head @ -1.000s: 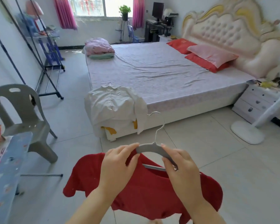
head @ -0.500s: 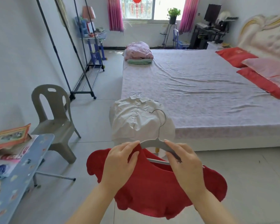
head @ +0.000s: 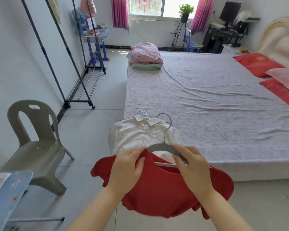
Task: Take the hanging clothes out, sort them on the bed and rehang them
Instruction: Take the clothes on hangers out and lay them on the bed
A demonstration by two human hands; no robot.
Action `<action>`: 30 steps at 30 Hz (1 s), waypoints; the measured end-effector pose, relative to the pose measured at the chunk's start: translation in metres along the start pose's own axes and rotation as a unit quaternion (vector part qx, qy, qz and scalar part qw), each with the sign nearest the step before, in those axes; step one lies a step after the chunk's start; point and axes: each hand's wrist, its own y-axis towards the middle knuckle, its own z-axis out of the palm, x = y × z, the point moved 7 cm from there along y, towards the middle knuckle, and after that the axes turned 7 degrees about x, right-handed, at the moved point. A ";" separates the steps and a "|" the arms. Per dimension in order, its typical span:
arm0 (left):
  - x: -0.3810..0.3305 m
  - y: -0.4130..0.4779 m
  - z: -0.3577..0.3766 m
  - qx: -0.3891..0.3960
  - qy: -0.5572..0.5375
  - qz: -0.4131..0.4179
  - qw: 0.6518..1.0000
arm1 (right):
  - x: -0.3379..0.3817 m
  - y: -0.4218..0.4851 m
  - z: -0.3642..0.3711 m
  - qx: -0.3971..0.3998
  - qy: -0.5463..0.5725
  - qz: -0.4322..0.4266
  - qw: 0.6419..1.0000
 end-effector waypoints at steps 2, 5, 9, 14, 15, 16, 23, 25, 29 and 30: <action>0.015 0.031 0.004 0.004 0.010 -0.001 1.000 | -0.012 0.030 0.011 0.006 0.007 0.013 1.000; 0.034 0.071 0.011 0.015 0.014 -0.010 1.000 | -0.028 0.071 0.029 0.020 0.023 0.025 0.999; 0.068 0.128 0.028 0.017 0.016 -0.037 0.999 | -0.057 0.137 0.059 0.049 0.037 0.026 0.998; 0.105 0.199 0.050 0.023 0.025 -0.085 0.996 | -0.099 0.221 0.098 0.093 0.078 0.024 0.992; 0.112 0.213 0.055 0.022 0.022 -0.095 0.995 | -0.108 0.237 0.105 0.103 0.086 0.026 0.991; 0.120 0.227 0.061 0.024 0.016 -0.105 0.994 | -0.117 0.253 0.113 0.111 0.091 0.027 0.989; 0.174 0.295 0.109 0.101 0.067 -0.214 0.969 | -0.183 0.344 0.195 0.312 0.001 0.082 0.946; 0.185 0.295 0.123 0.133 0.060 -0.244 0.959 | -0.195 0.348 0.208 0.340 -0.008 0.099 0.935; 0.201 0.284 0.149 0.243 0.095 -0.281 0.923 | -0.225 0.316 0.219 0.403 -0.056 0.128 0.904; 0.203 0.282 0.154 0.267 0.113 -0.279 0.915 | -0.234 0.304 0.220 0.427 -0.068 0.146 0.890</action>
